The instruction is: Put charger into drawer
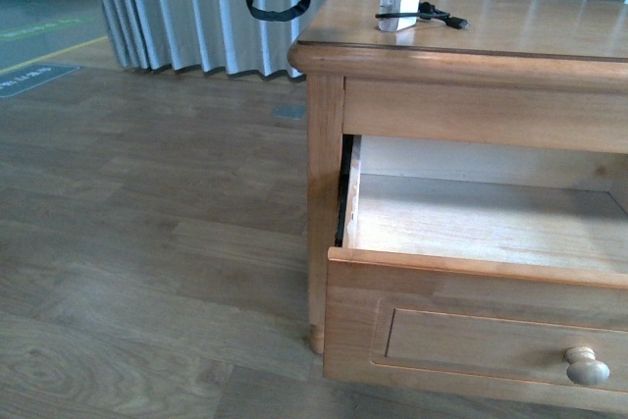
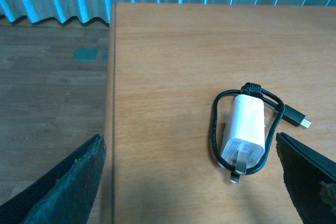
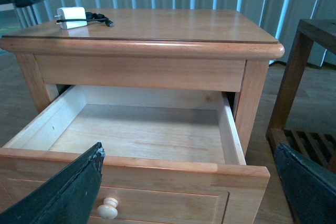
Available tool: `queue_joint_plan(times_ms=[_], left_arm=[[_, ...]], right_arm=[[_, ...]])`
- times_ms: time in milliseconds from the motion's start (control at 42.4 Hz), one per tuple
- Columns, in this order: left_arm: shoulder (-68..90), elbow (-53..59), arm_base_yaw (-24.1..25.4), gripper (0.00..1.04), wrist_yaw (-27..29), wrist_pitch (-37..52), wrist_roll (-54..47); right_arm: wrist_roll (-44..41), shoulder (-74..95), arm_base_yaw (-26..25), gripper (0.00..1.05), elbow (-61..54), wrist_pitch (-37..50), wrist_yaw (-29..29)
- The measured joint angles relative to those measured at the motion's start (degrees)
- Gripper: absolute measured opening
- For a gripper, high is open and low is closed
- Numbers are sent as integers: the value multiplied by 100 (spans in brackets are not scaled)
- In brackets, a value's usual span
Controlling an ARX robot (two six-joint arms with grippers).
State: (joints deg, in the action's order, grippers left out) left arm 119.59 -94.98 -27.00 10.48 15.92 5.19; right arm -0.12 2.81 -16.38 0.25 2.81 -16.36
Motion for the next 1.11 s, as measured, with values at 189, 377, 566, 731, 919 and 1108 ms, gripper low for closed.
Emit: queue_joint_plan(times_ms=[189,377,566,731,919,1108], left_arm=[[929,-1032,-140,99,-179,-260,293],[1480,-1895,-282,99,-321,-638,413],[1366,-1663,-295,31,210,-560,645],[824,-831,-330,31,243,-20,758],[-470,697,-581,31,166,822,863],[-1403,1934,-918,31,140,1355,1008]], right_arm=[[0,0,0,96,0,0,0],[0,0,0,96,0,2,0],[0,0,0,96,0,0,0],[0,0,2,96,0,2,0],[0,0,2,96,0,2,0],[0,0,2,96,0,0,0]])
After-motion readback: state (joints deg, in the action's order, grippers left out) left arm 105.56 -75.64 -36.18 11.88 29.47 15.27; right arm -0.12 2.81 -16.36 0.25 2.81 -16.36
